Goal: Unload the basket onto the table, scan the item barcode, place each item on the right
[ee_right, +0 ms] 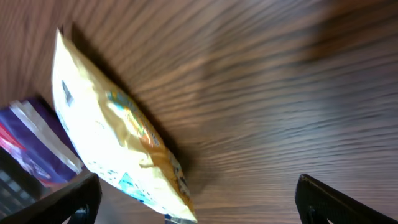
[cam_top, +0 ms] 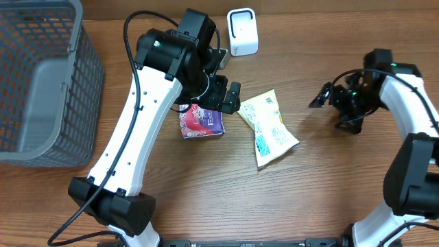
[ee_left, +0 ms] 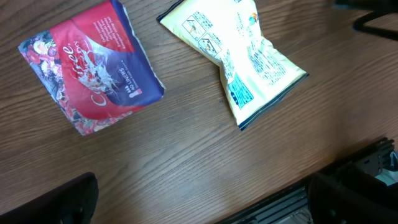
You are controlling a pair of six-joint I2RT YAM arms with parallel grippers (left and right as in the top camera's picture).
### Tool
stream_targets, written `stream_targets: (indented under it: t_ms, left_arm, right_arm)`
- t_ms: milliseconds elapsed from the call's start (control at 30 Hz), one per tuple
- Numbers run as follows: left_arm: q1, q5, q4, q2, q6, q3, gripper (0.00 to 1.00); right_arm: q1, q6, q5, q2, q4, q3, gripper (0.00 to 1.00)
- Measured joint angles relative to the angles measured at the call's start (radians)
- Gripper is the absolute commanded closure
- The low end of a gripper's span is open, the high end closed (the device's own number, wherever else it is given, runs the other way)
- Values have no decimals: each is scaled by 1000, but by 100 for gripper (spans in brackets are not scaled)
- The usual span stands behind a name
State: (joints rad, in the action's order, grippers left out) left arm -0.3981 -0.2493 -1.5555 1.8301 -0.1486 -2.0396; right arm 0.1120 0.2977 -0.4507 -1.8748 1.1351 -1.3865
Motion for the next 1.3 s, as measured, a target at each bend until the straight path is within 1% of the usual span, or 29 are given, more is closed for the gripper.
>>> stream_targets:
  t_ms: [67, 267, 467, 500, 533, 600, 633, 667, 700, 733, 767, 800, 833, 900, 967, 1033, 1100, 1300]
  left_arm:
    - [0, 0, 0, 0, 0, 0, 0]
    - [0, 0, 0, 0, 0, 0, 0]
    - [0, 0, 0, 0, 0, 0, 0]
    - [0, 0, 0, 0, 0, 0, 0]
    - [0, 0, 0, 0, 0, 0, 0]
    - [0, 0, 0, 0, 0, 0, 0]
    - [0, 0, 0, 0, 0, 0, 0]
    - [0, 0, 0, 0, 0, 0, 0]
    - [0, 0, 0, 0, 0, 0, 0]
    - [0, 0, 0, 0, 0, 0, 0]
    - [0, 0, 0, 0, 0, 0, 0]
    - [0, 0, 0, 0, 0, 0, 0]
    - [0, 0, 0, 0, 0, 0, 0]
    - [0, 0, 0, 0, 0, 0, 0]
    - [0, 0, 0, 0, 0, 0, 0]
    - [0, 0, 0, 0, 0, 0, 1]
    - [0, 0, 0, 0, 0, 0, 0]
    - [0, 0, 0, 0, 0, 0, 0]
  right_arm:
    - [-26, -7, -19, 0, -24, 30, 0]
    - [-112, -9, -127, 0, -173, 188, 0]
    - [-178, 69, -182, 0, -325, 295, 0]
    - [-188, 92, -191, 2, -347, 303, 2]
    - [-197, 106, -198, 5, -369, 310, 6]
    - [-217, 132, -205, 7, -409, 323, 22]
    - [-225, 142, -204, 7, -422, 330, 28]
    - [-232, 154, -203, 7, -431, 336, 37]
    - [-238, 166, -202, 7, -442, 344, 49]
    - [-244, 172, -200, 7, -454, 349, 65]
    - [-245, 181, -198, 7, -462, 352, 79]
    - [-246, 187, -192, 7, -470, 352, 90]
    - [-246, 195, -187, 7, -474, 352, 96]
    - [-245, 200, -161, 7, -462, 348, 96]
    - [-245, 200, -125, 7, -414, 331, 96]
    - [-244, 190, -63, 6, -317, 286, 96]
    - [-243, 179, 15, 5, -205, 219, 96]
    - [-247, 166, 314, -2, 140, -93, 96]
